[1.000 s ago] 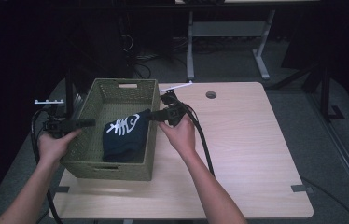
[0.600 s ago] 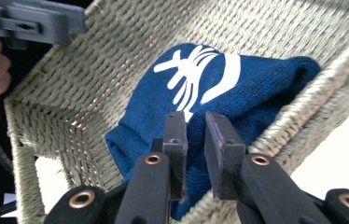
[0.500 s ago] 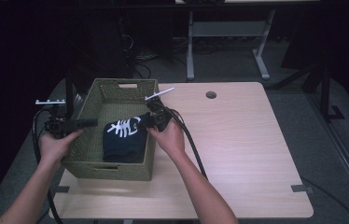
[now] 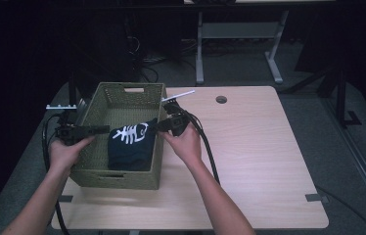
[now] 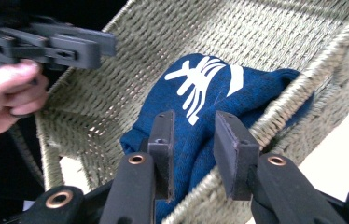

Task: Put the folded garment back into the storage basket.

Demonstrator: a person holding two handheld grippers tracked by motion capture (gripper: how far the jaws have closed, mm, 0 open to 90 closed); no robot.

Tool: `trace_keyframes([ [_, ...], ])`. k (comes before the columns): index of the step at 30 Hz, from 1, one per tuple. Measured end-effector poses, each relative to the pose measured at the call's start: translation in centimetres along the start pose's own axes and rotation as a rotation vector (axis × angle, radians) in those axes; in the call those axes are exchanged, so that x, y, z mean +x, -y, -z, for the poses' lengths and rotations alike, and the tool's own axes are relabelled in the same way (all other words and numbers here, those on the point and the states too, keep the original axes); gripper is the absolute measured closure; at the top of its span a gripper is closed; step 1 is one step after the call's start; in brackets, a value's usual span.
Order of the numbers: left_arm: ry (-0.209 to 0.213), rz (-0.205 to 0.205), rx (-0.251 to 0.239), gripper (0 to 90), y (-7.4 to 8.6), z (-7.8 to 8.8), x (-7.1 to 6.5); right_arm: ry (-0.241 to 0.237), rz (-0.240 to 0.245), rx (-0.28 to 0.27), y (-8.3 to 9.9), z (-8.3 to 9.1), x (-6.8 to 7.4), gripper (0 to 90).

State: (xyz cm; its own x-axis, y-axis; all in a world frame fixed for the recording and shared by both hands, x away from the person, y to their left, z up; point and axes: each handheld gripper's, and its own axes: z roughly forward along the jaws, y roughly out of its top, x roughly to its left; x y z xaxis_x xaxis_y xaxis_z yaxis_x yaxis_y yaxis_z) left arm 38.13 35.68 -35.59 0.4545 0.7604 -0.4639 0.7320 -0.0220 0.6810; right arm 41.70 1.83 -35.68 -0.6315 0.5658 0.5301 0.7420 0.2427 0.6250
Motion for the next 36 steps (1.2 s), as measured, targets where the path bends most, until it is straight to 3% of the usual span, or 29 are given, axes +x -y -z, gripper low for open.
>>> trace_keyframes([
  [5,-0.017,0.004,0.052,54.1,0.3,-1.1,0.1,-0.011,-0.001,-0.054,0.7,2.4,-0.9,65.6],
  [10,-0.044,0.021,0.125,53.9,0.4,-2.6,0.5,-0.012,-0.01,-0.073,1.4,4.2,-1.7,64.4],
  [15,-0.114,0.033,0.205,54.5,0.5,-3.5,0.6,-0.012,-0.032,-0.102,2.1,5.8,-2.5,64.1],
  [17,-0.127,0.042,0.214,54.5,0.5,-3.7,0.7,-0.014,-0.028,-0.112,2.3,6.2,-2.7,64.1],
  [18,-0.153,0.063,0.233,54.5,0.5,-4.0,0.8,-0.014,-0.025,-0.115,2.4,6.4,-2.8,64.1],
  [20,-0.17,0.066,0.244,54.3,0.6,-4.1,0.9,-0.019,-0.034,-0.114,2.5,6.5,-2.9,64.1],
  [22,-0.223,0.067,0.273,53.7,0.5,-4.5,0.9,-0.023,-0.023,-0.117,2.7,6.7,-3.1,63.7],
  [23,-0.223,0.067,0.273,53.3,0.5,-4.5,0.9,-0.023,-0.023,-0.117,2.7,6.7,-3.1,63.7],
  [24,-0.259,0.071,0.305,52.9,0.5,-4.8,0.9,-0.026,-0.023,-0.119,2.8,6.9,-3.2,63.7],
  [29,-0.309,0.087,0.373,51.1,0.6,-5.8,1.3,-0.031,-0.022,-0.129,3.1,7.2,-3.5,63.6],
  [30,-0.327,0.094,0.407,51.0,0.6,-6.1,1.5,-0.032,-0.024,-0.126,3.2,7.3,-3.6,63.6],
  [33,-0.322,0.115,0.422,53.1,0.6,-6.4,1.6,-0.032,-0.025,-0.13,3.3,7.5,-3.7,63.6],
  [36,-0.295,0.107,0.457,64.5,0.6,-7.1,1.6,-0.031,-0.022,-0.142,3.5,8.0,-3.9,63.8],
])
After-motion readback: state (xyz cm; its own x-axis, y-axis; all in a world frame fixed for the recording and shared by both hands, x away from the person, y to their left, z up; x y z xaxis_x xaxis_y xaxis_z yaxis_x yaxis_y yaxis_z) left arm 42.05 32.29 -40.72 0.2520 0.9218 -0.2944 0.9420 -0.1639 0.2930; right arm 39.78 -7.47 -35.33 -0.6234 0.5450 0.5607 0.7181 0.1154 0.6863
